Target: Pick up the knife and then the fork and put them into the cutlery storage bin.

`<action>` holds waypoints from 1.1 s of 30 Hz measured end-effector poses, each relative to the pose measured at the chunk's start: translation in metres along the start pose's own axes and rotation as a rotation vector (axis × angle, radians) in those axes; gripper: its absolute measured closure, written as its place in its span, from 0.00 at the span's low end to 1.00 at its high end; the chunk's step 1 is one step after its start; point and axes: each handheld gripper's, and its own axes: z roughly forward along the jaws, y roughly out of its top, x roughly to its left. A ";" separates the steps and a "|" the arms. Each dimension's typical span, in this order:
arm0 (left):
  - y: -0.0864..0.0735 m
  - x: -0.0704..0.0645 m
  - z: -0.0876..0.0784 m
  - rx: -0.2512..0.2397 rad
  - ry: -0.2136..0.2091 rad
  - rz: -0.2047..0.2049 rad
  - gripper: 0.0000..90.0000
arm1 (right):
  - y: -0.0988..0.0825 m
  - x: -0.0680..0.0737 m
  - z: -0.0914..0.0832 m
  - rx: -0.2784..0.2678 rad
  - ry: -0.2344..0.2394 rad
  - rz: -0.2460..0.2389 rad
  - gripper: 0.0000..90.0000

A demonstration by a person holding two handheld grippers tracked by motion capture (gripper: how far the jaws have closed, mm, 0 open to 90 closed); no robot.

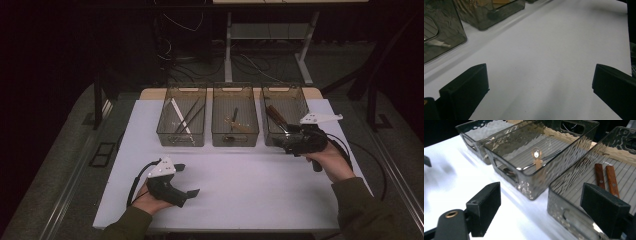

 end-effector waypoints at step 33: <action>0.001 -0.003 -0.001 -0.009 -0.003 -0.003 0.00 | -0.088 0.047 -0.028 -0.003 0.084 -0.015 0.18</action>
